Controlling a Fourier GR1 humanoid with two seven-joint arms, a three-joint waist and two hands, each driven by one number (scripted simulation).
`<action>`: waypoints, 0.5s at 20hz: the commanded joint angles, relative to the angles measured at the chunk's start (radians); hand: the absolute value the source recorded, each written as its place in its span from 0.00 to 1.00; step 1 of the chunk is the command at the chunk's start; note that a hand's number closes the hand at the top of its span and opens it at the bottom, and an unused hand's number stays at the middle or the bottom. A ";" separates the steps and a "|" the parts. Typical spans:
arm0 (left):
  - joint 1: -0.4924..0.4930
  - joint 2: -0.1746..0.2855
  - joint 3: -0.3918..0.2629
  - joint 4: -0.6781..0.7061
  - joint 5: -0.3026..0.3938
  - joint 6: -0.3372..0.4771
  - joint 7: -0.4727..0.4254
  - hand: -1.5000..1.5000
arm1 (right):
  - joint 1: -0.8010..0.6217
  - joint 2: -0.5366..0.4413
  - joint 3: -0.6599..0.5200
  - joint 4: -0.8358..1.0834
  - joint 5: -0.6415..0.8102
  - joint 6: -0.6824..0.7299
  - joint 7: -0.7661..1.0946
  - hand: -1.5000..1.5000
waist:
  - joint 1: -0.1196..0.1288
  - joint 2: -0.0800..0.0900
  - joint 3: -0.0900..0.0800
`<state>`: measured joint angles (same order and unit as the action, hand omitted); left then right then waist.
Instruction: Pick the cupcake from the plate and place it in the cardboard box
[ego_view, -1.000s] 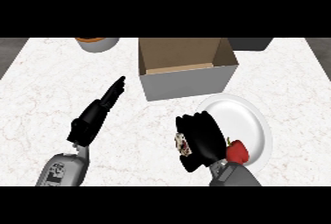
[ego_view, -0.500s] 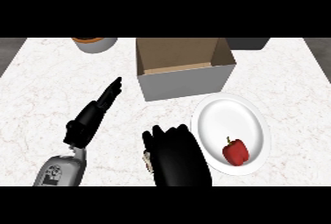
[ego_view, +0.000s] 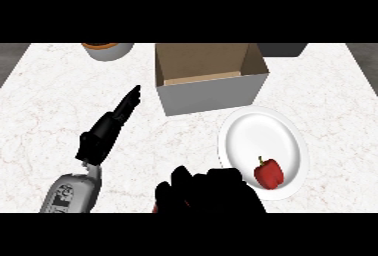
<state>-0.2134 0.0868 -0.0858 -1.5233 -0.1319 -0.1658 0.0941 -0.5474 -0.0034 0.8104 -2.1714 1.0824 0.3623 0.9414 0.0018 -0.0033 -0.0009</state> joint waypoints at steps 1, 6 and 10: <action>-0.032 0.009 0.018 0.031 0.008 -0.015 0.007 0.50 | -0.132 0.003 -0.049 -0.049 -0.079 0.042 0.190 1.00 | 0.000 0.000 0.000; -0.001 0.004 0.006 -0.008 -0.004 -0.011 -0.002 0.50 | -0.210 0.003 -0.143 0.033 -0.081 0.030 0.194 1.00 | 0.001 0.000 0.000; 0.027 0.000 -0.003 -0.049 -0.010 -0.008 0.016 0.50 | -0.265 0.003 -0.303 0.208 -0.119 -0.034 0.064 1.00 | 0.009 0.003 0.000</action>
<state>-0.1974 0.0920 -0.0798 -1.5431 -0.1317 -0.1799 0.0909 -0.7480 -0.0054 0.5801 -2.0748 0.9888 0.3652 0.9715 0.0058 -0.0019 -0.0007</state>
